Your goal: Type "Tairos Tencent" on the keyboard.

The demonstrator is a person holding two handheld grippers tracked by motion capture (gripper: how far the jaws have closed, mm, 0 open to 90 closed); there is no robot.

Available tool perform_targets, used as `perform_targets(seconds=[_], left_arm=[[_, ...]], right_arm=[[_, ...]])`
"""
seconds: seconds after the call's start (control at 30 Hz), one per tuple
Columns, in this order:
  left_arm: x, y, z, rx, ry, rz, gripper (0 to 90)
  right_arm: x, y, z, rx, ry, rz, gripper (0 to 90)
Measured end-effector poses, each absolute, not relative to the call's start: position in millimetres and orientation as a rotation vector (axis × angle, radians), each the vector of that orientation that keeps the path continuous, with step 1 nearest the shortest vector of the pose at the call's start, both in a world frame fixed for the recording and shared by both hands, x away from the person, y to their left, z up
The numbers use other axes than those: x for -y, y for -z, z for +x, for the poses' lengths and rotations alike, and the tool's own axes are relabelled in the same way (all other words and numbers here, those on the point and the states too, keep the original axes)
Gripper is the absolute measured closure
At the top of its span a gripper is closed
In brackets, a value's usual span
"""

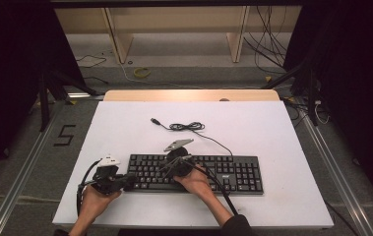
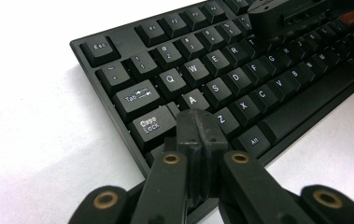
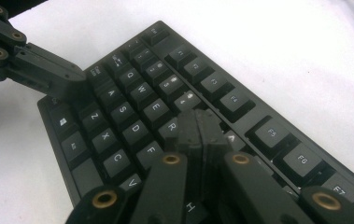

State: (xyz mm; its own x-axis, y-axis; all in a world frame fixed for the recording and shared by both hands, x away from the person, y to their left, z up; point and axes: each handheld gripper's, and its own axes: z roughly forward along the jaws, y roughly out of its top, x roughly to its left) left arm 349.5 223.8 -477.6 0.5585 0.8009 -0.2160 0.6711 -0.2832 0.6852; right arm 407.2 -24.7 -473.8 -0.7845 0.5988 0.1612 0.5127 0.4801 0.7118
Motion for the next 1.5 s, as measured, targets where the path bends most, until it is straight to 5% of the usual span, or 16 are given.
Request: perform_targets(seconds=[0.93,1.5], left_arm=[[-221.6,475.1,349.3,-1.154,-0.218,1.995,88.6],[-218.9,469.3,351.1,-1.082,-0.204,1.877,56.4]], right_arm=[[28.6,475.5,407.5,-2.597,-1.226,1.026,86.6],[56.5,456.1,399.9,-2.528,-1.396,1.014,54.6]])
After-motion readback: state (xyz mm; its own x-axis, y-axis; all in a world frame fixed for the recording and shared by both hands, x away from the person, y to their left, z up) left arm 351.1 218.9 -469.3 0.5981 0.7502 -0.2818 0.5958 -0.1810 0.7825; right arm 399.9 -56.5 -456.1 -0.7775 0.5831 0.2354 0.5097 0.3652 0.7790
